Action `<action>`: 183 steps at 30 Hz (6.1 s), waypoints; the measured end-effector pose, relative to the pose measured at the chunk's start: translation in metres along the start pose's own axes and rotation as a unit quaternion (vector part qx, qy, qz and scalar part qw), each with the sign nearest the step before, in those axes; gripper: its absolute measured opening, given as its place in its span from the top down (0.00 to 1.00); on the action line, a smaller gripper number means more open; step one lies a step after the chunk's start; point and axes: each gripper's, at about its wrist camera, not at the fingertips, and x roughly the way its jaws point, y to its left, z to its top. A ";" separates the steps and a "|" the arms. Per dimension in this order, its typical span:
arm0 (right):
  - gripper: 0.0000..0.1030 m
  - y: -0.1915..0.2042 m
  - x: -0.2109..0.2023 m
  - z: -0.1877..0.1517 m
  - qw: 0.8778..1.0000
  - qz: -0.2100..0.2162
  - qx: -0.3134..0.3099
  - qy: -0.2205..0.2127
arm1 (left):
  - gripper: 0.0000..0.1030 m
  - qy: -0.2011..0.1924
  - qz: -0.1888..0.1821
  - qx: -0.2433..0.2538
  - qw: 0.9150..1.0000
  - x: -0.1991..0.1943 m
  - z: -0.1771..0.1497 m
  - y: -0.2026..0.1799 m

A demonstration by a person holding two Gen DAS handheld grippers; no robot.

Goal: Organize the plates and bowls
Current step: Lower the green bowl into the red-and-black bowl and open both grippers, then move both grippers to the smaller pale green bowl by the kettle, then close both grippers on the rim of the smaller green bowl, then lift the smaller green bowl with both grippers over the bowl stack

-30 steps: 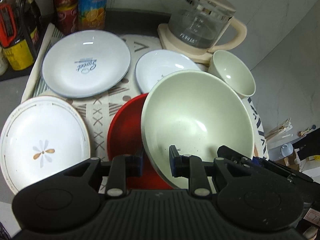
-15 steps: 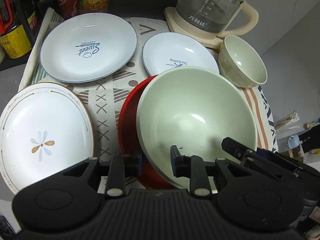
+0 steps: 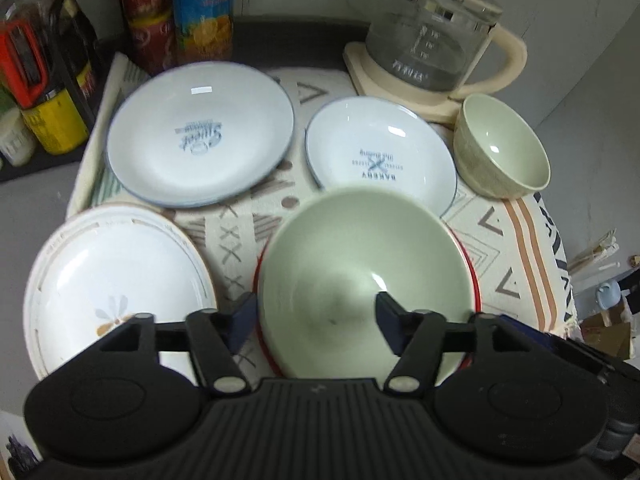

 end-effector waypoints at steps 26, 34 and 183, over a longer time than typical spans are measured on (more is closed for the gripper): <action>0.00 -0.065 -0.074 -0.015 0.995 -0.025 0.032 -0.092 | 0.04 -0.067 0.012 -0.021 0.997 -0.052 -0.031 -0.045; 0.00 -0.080 -0.080 -0.015 0.993 -0.015 0.055 -0.106 | 0.00 -0.078 -0.008 -0.019 0.997 -0.063 -0.037 -0.059; 0.76 -0.032 -0.046 0.013 0.993 0.031 0.021 -0.109 | 0.85 -0.127 -0.038 0.015 0.991 -0.055 -0.014 -0.069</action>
